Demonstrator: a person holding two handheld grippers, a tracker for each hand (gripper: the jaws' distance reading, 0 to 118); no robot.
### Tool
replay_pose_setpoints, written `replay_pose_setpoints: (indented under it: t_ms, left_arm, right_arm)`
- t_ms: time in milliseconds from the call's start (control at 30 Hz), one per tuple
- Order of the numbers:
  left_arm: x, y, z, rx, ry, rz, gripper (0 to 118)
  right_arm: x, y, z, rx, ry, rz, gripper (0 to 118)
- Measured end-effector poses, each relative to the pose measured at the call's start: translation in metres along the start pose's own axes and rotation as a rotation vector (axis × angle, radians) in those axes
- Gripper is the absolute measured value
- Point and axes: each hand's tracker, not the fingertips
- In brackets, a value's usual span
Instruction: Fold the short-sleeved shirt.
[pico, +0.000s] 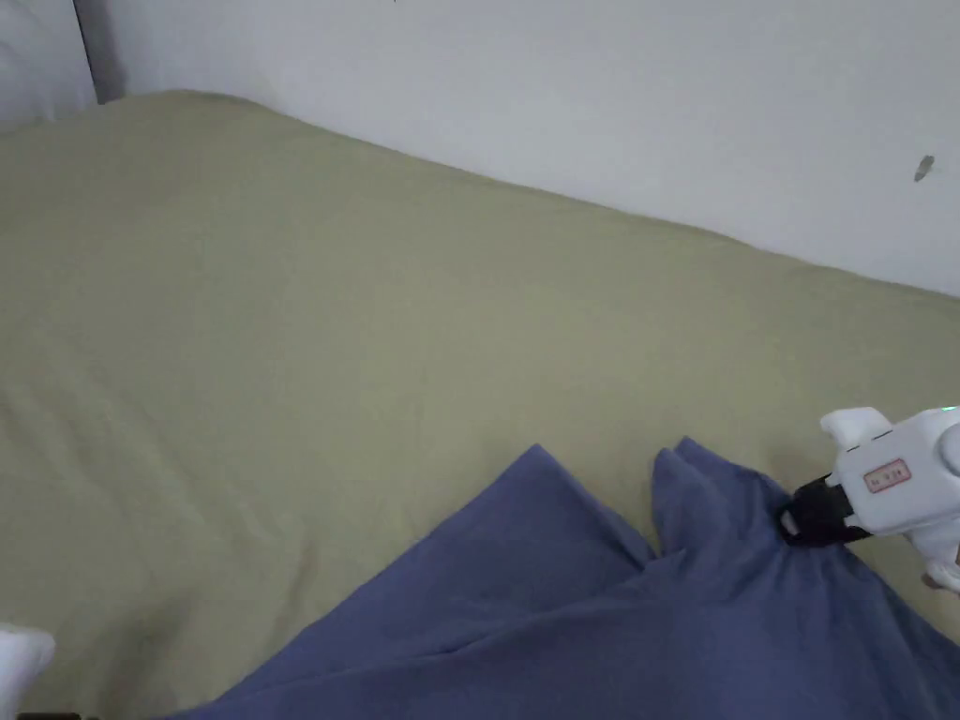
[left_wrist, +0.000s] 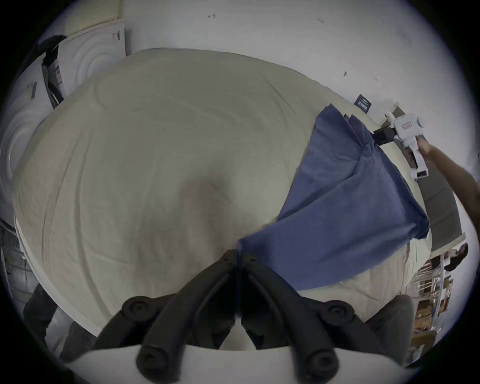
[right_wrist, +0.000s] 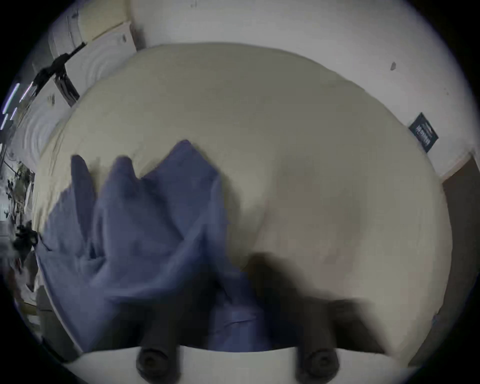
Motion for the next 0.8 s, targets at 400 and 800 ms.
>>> replay_pose_setpoints:
  t_ms: [400, 800]
  left_arm:
    - [0.005, 0.049, 0.066, 0.152, -0.086, -0.093, 2]
    - [0.046, 0.225, 0.137, 0.387, -0.012, -0.264, 2]
  right_arm:
    - [-0.039, -0.013, 0.158, 0.356, -0.100, -0.023, 0]
    - [-0.021, 0.038, 0.319, 0.678, -0.328, -0.079, 0]
